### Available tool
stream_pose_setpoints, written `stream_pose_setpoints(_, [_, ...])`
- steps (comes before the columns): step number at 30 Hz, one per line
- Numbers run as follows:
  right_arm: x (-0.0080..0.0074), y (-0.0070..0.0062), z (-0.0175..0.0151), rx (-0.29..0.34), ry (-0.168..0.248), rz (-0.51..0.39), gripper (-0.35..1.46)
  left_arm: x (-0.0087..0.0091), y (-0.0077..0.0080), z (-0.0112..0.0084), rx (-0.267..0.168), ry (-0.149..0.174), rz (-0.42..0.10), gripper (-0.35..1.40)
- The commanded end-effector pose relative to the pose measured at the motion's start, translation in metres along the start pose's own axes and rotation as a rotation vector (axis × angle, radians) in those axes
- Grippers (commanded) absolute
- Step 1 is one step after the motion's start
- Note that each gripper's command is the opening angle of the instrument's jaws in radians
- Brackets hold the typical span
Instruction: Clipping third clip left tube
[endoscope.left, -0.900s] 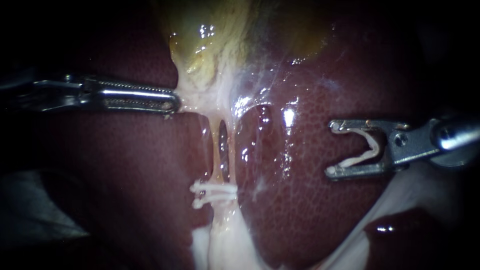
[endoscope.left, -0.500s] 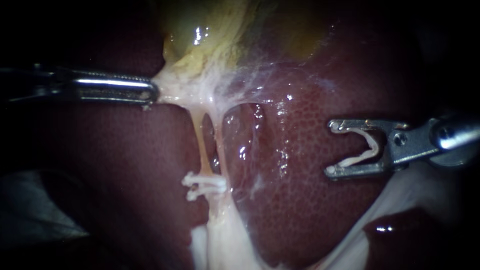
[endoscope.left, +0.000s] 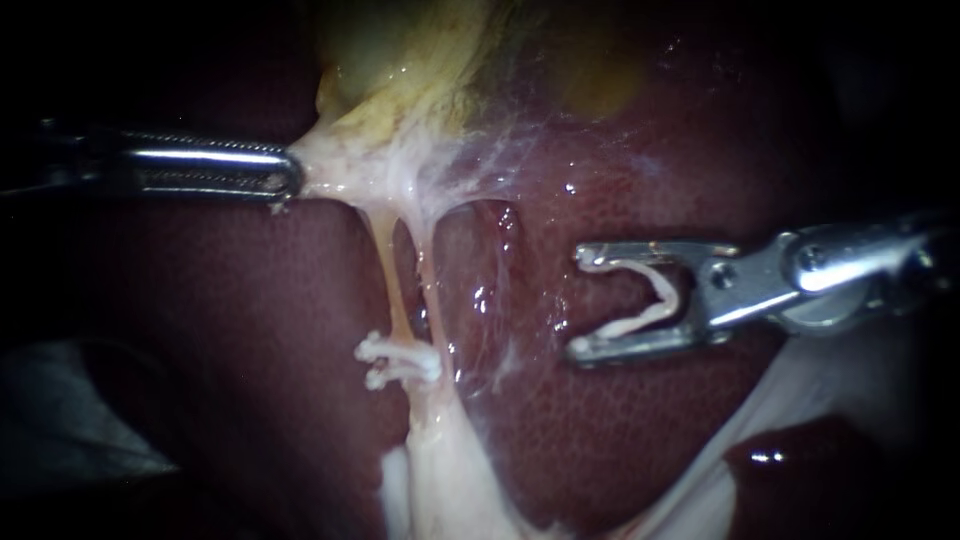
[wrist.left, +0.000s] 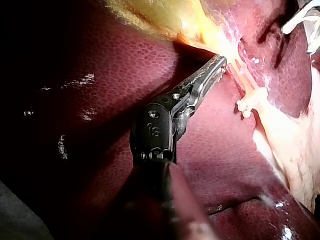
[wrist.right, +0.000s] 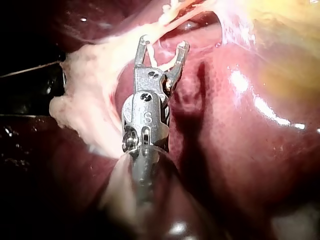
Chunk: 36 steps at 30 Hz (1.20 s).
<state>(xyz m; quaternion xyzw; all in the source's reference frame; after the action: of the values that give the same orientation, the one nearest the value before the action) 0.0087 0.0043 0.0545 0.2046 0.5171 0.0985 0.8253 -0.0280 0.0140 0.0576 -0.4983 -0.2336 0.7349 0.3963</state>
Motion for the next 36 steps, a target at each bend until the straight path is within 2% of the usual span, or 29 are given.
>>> stream_pose_setpoints(1, [0.0001,0.0001,0.0008,0.008,0.011,0.014,0.5,0.0,0.0,0.0001,0.001,0.0,0.0,-0.35])
stream_pose_setpoints(8, [0.0004,0.0011,0.0057,0.051,0.059,0.072,0.5,0.0,0.0,0.0001,0.001,0.0,0.006,-0.35])
stream_pose_setpoints(14, [-0.0003,0.0027,0.009,0.096,0.082,0.103,0.5,0.0,0.0,0.0001,0.001,0.0,0.006,-0.35])
stream_pose_setpoints(22, [-0.0024,0.0041,0.0116,0.151,0.114,0.151,0.5,0.0,0.0,0.0002,0.001,0.0,0.005,-0.35])
stream_pose_setpoints(29, [-0.0038,0.0051,0.013,0.17,0.12,0.163,0.5,0.0,0.0,0.0002,0.001,0.0,0.005,-0.35])
stream_pose_setpoints(36, [-0.0044,0.006,0.0144,0.183,0.15,0.178,0.5,0.0,0.0,0.0002,0.002,0.001,0.005,-0.35])
